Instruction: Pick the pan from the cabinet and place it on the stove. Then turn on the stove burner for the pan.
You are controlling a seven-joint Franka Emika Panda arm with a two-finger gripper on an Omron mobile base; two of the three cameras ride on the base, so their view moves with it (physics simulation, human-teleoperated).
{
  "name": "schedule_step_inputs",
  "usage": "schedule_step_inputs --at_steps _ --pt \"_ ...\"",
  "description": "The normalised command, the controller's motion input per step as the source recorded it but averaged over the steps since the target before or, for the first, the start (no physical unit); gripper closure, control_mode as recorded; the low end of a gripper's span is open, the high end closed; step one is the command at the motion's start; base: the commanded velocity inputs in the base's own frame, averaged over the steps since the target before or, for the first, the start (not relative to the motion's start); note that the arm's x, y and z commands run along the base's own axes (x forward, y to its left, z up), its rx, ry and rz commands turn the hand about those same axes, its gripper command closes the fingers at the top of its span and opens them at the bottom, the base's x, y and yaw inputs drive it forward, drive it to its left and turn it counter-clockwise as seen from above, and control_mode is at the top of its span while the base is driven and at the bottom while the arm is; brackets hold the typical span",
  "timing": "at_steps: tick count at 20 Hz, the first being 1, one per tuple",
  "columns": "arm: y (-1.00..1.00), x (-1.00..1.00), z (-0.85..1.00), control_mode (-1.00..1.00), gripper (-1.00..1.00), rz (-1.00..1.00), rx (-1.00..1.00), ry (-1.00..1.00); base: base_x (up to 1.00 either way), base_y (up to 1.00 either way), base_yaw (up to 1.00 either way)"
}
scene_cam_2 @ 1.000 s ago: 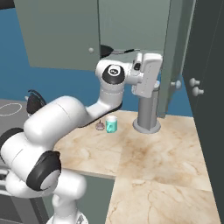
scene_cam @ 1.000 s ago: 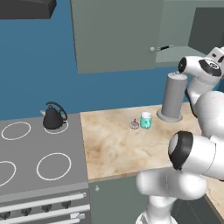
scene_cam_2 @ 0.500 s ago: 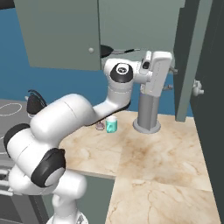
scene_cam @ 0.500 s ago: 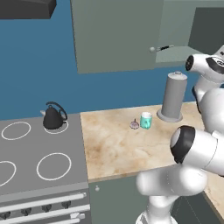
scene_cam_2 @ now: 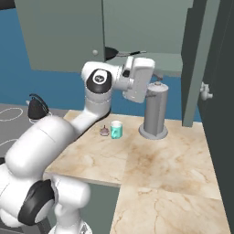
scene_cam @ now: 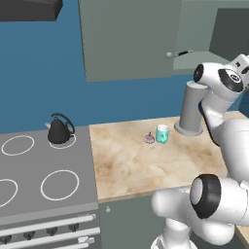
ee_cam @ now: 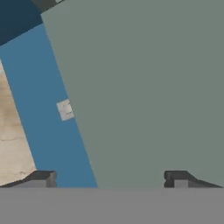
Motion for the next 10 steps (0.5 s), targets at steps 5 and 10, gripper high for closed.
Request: schedule_step_inputs --at_steps 5,10 --pt "0.98 -0.30 0.00 -1.00 -1.00 0.21 0.13 -0.23 0.00 0.00 0.00" --pt "0.83 -0.01 0.00 -1.00 -1.00 0.29 0.17 -0.25 0.00 0.00 0.00"
